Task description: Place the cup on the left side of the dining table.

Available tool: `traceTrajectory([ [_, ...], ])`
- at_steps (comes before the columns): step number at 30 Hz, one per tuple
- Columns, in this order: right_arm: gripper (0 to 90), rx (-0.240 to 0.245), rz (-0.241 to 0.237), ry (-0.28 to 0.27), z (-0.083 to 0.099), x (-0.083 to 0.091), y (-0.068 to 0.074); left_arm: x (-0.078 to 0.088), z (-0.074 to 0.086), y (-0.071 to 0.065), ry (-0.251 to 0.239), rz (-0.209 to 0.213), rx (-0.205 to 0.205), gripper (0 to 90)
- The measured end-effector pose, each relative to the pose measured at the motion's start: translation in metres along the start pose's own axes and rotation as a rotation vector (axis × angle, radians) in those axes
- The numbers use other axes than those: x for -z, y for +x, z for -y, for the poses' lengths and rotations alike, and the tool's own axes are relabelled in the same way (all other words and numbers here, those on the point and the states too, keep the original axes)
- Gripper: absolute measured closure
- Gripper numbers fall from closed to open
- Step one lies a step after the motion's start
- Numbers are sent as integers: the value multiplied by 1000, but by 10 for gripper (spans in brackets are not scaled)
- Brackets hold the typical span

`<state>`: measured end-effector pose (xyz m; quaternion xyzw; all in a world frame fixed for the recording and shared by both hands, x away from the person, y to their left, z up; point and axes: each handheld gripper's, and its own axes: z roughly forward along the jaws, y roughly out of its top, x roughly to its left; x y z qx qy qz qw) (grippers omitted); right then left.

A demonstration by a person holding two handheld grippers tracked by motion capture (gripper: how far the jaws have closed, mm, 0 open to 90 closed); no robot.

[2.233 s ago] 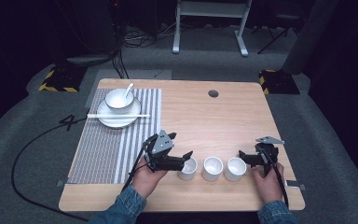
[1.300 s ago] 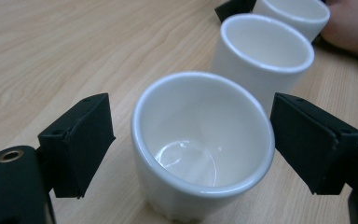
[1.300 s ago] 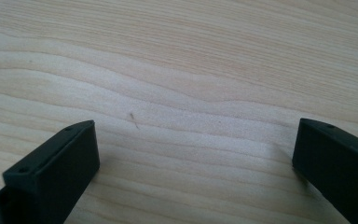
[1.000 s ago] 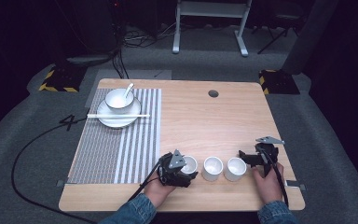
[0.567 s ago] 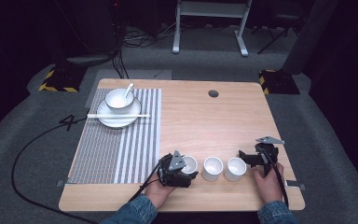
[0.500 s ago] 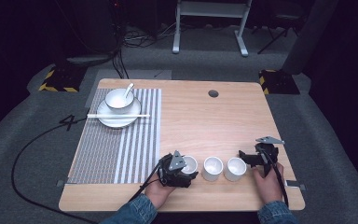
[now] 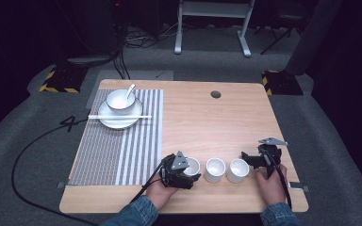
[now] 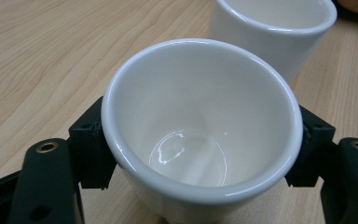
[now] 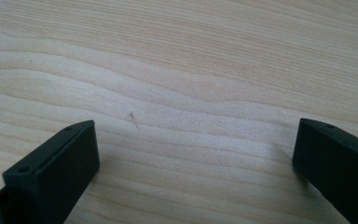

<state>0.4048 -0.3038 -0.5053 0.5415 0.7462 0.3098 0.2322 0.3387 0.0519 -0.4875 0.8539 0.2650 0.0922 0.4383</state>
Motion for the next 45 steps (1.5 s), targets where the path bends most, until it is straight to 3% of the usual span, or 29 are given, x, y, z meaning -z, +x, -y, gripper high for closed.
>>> traceTrajectory([
  [5, 4, -1, 0, 0, 0, 0, 0, 4, -5, -1, -1, 0, -4, 272],
  [9, 4, -1, 0, 0, 0, 0, 0, 17, -14, 1, -20, -39, 17, 272],
  [17, 4, -1, 0, 0, 0, 0, 0, 37, -26, 14, -54, -69, 46, 272],
  [28, 4, -1, 0, 0, 0, 0, 0, 64, -44, 24, -101, -111, 21, 273],
  [33, 4, -1, 0, 0, 0, 0, 0, 69, -50, 31, -102, -123, 42, 273],
  [39, 4, -1, 0, 1, 0, 0, 0, 77, -56, 41, -124, -160, 79, 273],
  [45, 4, -1, 0, 0, 0, 0, 0, 90, -64, 50, -166, -226, 85, 273],
])
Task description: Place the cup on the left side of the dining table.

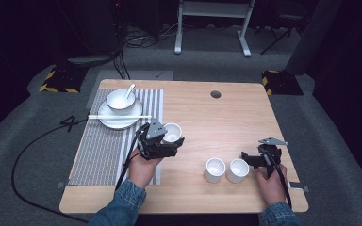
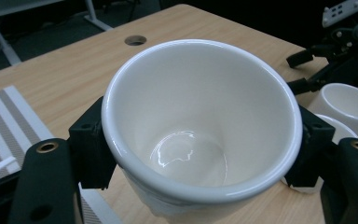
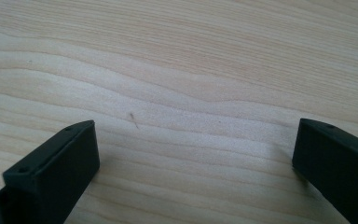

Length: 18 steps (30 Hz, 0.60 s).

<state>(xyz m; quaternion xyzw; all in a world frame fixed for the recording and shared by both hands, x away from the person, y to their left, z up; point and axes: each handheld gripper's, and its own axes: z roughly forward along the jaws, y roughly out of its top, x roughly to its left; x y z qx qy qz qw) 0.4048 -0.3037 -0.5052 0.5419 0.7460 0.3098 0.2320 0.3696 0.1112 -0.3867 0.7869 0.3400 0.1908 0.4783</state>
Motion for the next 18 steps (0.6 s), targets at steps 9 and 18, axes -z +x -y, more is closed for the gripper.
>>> traceTrajectory([
  [9, 4, 0, 0, 0, 0, 0, 0, -2, -2, 26, -76, -78, 47, 273],
  [18, 4, 0, 0, 0, 0, 0, 0, 2, 4, 57, -79, -213, 63, 272],
])
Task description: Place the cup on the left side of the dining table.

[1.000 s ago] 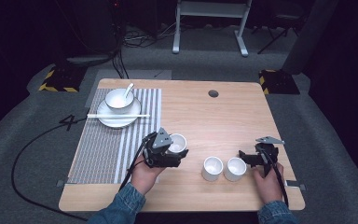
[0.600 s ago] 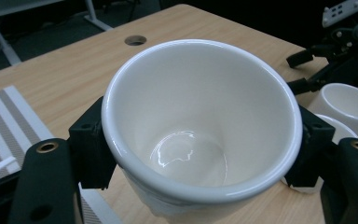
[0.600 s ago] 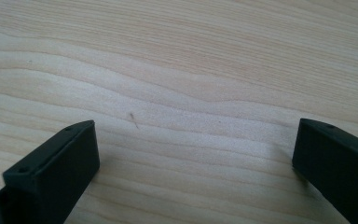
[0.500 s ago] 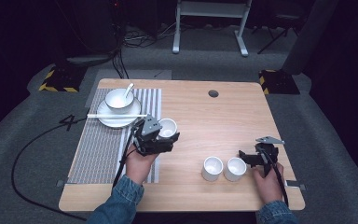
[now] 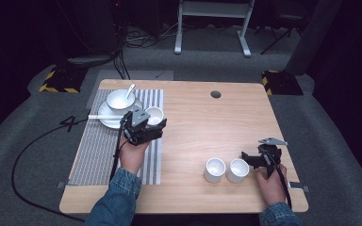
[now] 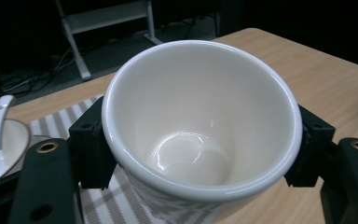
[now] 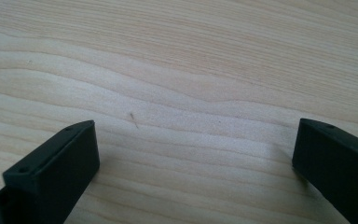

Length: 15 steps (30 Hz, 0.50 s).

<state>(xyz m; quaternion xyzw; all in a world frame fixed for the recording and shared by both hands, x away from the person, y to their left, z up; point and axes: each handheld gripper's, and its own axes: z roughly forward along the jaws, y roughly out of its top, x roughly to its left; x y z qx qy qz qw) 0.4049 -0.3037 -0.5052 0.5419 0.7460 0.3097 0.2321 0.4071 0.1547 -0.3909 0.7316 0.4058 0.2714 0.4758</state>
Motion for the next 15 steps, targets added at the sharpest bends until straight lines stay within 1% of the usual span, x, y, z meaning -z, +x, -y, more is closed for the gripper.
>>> traceTrajectory([
  [1, 4, 0, 0, 0, 0, 0, 0, 0, 1, 4, -1, -7, 11, 273],
  [3, 4, 0, 0, 0, 0, 0, 0, -2, 2, 12, -1, -29, 21, 273],
  [4, 4, 0, 0, 0, 0, 0, 0, -2, 2, 12, -1, -29, 21, 273],
  [5, 4, 0, 0, 0, 0, 0, 0, -5, 5, 20, 3, -38, 38, 273],
  [7, 4, 0, 0, 0, 0, 0, 0, -11, 7, 26, 17, -41, 45, 272],
  [8, 4, 0, 0, 0, 0, 0, 0, -11, 7, 26, 17, -41, 45, 273],
  [9, 4, 0, 0, 0, 0, 0, 0, -17, 10, 30, 31, -46, 50, 273],
  [10, 4, 0, 0, 0, 0, 0, 0, -17, 10, 30, 31, -46, 50, 273],
  [11, 4, 0, 0, 0, 0, 0, 0, -23, 13, 34, 40, -49, 57, 272],
  [12, 4, 0, 0, 0, 0, 0, 0, -26, 14, 34, 47, -49, 59, 273],
  [15, 4, 0, 0, 0, 0, 0, 0, -35, 20, 37, 84, -53, 59, 273],
])
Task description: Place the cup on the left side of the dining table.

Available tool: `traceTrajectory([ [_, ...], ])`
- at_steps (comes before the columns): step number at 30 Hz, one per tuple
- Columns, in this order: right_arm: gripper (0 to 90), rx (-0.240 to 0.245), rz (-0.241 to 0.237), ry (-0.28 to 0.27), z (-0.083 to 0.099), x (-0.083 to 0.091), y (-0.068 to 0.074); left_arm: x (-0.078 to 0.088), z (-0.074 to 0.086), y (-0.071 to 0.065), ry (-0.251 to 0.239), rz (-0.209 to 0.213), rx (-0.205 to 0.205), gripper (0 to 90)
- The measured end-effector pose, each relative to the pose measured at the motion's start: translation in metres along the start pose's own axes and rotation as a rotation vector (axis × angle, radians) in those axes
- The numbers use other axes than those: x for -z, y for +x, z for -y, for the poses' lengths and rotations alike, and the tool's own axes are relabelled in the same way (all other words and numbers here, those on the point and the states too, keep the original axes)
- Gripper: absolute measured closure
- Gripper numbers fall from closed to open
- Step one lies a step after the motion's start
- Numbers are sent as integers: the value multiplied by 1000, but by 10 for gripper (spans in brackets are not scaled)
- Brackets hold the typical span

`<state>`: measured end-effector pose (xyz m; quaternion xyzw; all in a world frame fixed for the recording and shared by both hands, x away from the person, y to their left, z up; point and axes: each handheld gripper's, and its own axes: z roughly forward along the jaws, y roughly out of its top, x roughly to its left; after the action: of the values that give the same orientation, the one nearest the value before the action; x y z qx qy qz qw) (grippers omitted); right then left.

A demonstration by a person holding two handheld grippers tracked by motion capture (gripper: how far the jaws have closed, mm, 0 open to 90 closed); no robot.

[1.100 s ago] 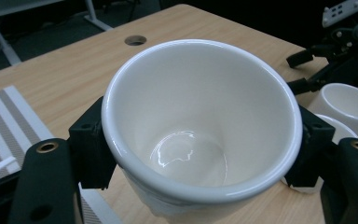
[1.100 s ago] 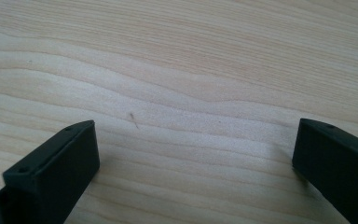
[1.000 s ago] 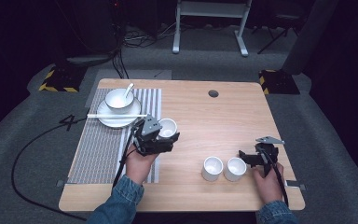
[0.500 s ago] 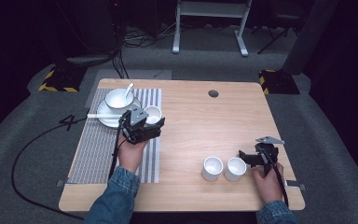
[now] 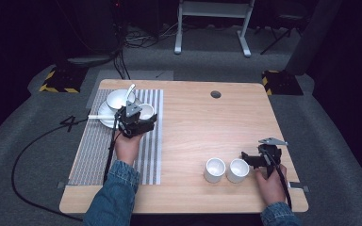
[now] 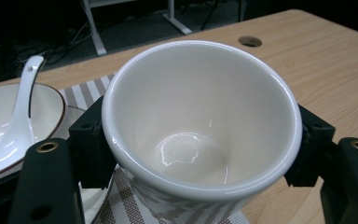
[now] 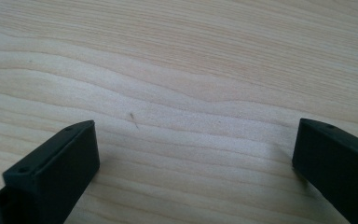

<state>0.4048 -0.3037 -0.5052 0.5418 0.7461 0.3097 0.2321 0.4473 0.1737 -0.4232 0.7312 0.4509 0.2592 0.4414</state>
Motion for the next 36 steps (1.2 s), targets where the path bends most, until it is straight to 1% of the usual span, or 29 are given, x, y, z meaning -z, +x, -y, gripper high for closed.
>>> traceTrajectory([
  [3, 4, 0, 0, 0, 0, 0, 0, -10, 8, 1, 38, -34, 0, 273],
  [4, 4, 0, 0, 0, 0, 0, 0, -11, 9, 2, 47, -37, -3, 273],
  [6, 4, 0, 0, 0, 0, 0, 0, -14, 12, 3, 52, -39, 5, 273],
  [7, 4, 0, 0, 0, 0, 0, 0, -16, 15, 4, 60, -40, 10, 273],
  [8, 4, 0, 0, 0, 0, 0, 0, -20, 19, 6, 78, -42, 17, 273],
  [9, 4, 0, 0, 0, 0, 0, 0, -20, 19, 6, 78, -42, 17, 272],
  [11, 4, 0, 0, 0, 0, 0, 0, -25, 24, 10, 101, -28, 34, 272],
  [12, 5, 0, 0, 0, 0, 0, 0, -29, 28, 13, 127, -2, 62, 273],
  [14, 4, 0, 0, 0, 0, 0, 0, -32, 32, 16, 144, 19, 83, 272],
  [17, 4, 0, 0, 0, 0, 0, 0, -35, 37, 17, 160, 7, 75, 272],
  [19, 4, 0, 0, 0, 0, 0, 0, -37, 39, 17, 168, 11, 80, 272],
  [21, 4, 0, 0, 0, 0, 0, 0, -39, 40, 15, 178, 10, 68, 272],
  [24, 4, 0, 0, 0, 0, 0, 0, -40, 42, 13, 196, 19, 51, 272],
  [29, 4, 0, 0, 0, 0, 0, 0, -38, 46, 12, 201, 18, 47, 272],
  [32, 4, 0, 0, 0, 0, 0, 0, -34, 47, 10, 206, 12, 30, 271],
  [35, 4, 0, 0, 0, 0, 0, 0, -32, 48, 10, 207, 9, 35, 270],
  [36, 4, 0, 0, 0, 0, 0, 0, -31, 48, 11, 202, 14, 42, 268],
])
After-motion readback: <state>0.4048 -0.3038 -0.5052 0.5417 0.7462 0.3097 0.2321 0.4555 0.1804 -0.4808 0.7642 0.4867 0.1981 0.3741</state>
